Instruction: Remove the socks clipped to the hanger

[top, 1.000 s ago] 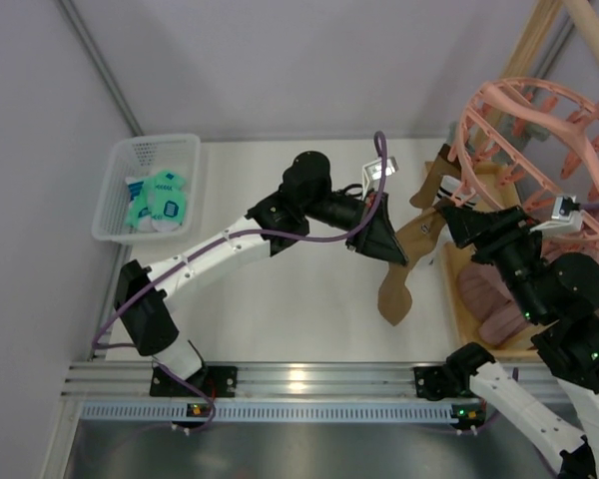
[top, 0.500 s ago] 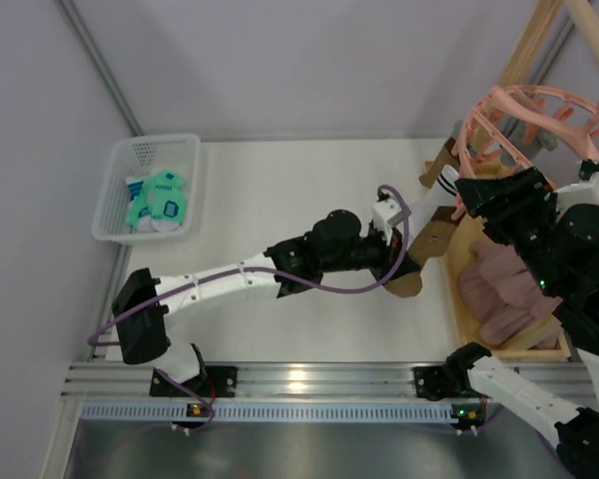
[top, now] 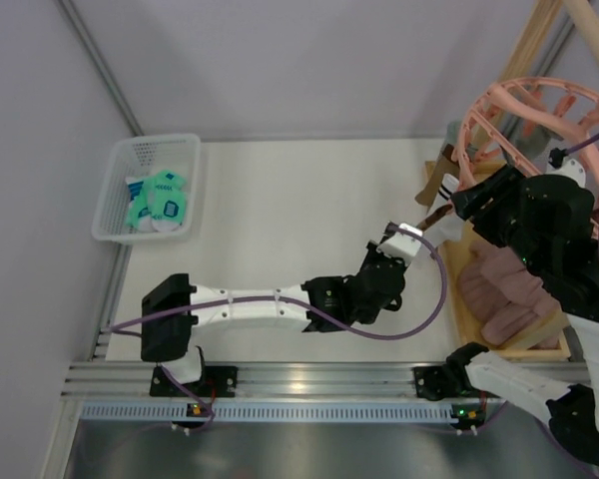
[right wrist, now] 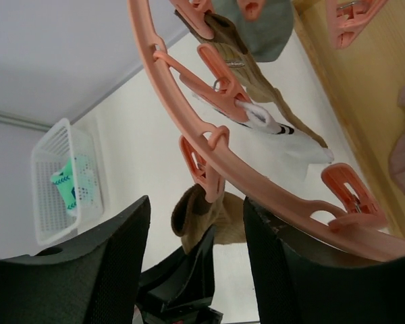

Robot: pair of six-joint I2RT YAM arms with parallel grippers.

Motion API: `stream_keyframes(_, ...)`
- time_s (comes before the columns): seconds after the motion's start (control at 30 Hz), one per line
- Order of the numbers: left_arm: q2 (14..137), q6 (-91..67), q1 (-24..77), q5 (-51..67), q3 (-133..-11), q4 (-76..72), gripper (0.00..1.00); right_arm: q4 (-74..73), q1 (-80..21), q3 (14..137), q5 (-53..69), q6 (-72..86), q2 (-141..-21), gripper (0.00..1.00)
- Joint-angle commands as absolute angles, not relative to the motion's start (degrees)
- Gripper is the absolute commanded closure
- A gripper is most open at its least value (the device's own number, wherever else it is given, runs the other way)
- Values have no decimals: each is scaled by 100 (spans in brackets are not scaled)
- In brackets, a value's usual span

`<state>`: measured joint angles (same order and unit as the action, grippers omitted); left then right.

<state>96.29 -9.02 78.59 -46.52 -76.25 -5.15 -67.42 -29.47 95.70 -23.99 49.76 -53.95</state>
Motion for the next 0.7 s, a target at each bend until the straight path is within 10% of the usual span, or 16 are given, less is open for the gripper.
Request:
stream_keyframes(0.0,9922,-423,8059,-6599,-7980,-387,100,-7119,-2979,9764,-2751,5045,-5501,46)
stream_keyframes(0.67,11162,-61,8253,-8042,-9070,-404,100,-8587,-3296,11654,-4156,5546,-7567,53)
